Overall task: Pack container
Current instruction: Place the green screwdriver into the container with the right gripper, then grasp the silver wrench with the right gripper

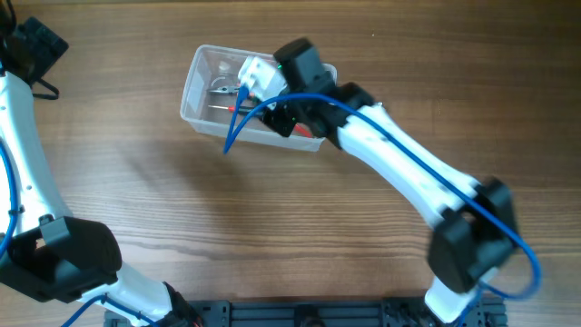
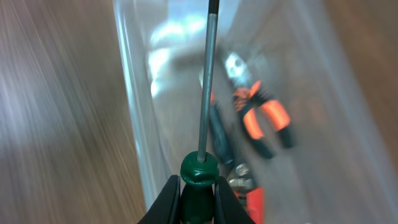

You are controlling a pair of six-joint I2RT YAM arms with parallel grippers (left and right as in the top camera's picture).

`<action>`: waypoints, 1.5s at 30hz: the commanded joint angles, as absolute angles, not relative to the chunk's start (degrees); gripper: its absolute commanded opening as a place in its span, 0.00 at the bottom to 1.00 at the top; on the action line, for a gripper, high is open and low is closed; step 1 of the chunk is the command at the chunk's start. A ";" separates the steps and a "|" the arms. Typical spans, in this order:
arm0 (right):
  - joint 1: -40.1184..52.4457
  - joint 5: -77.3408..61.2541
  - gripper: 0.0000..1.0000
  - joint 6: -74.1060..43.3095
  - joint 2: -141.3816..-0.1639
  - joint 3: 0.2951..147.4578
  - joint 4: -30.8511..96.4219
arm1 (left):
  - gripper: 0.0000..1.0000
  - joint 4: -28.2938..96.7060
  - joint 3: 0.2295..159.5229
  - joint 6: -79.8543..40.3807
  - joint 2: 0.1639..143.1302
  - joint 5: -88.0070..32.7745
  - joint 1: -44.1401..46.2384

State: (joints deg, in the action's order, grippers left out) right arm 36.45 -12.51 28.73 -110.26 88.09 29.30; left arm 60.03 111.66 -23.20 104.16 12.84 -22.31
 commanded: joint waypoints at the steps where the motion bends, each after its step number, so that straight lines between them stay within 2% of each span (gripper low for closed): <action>1: 36.10 -14.26 0.04 42.28 -116.22 87.64 30.83 | 1.00 59.88 112.14 -22.72 104.49 13.56 -22.63; 3: 36.03 -14.26 0.04 46.65 -119.98 87.64 32.29 | 1.00 59.88 112.14 -22.72 104.49 13.56 -22.63; 7: 35.99 -13.78 0.04 46.52 -122.41 87.64 32.60 | 1.00 59.88 112.14 -22.72 104.49 13.56 -22.63; 8: 35.99 -12.80 0.09 46.28 -122.30 87.68 32.45 | 1.00 59.88 112.14 -22.72 104.49 13.54 -22.63; 9: 35.99 -10.68 0.32 45.65 -121.67 87.77 31.99 | 1.00 59.88 112.14 -22.72 104.49 13.56 -22.63; 10: 35.99 -7.14 0.51 43.79 -120.79 87.81 30.57 | 1.00 59.88 112.14 -22.72 104.49 13.56 -22.63; 14: 35.99 8.60 0.58 38.52 -114.72 89.12 26.46 | 1.00 59.88 112.14 -22.72 104.49 13.56 -22.63; 18: 34.83 15.51 0.68 28.84 -104.53 90.67 25.30 | 1.00 59.88 112.14 -22.72 104.49 13.56 -22.63; 21: 30.96 15.42 0.70 14.48 -95.94 90.74 28.45 | 1.00 59.88 112.14 -22.72 104.49 13.56 -22.63; 24: 23.35 13.08 0.73 -3.33 -90.98 90.74 36.93 | 1.00 59.88 112.14 -22.72 104.49 13.54 -22.63; 29: 11.70 1.37 0.70 -17.43 -93.12 87.61 49.23 | 1.00 59.86 112.14 -22.72 104.49 13.56 -22.63; 36: 9.13 -0.56 0.71 -23.66 -106.59 80.86 48.64 | 1.00 59.88 112.14 -22.72 104.49 13.56 -22.63; 41: 7.90 -2.72 0.71 -24.03 -117.67 80.86 41.87 | 1.00 59.88 112.14 -22.72 104.49 13.56 -22.63; 43: 7.44 -3.09 0.70 -23.94 -120.03 80.86 39.94 | 1.00 59.88 112.14 -22.72 104.49 13.56 -22.63; 45: 7.40 -3.05 0.63 -22.59 -122.37 80.86 37.58 | 1.00 59.88 112.14 -22.72 104.49 13.56 -22.63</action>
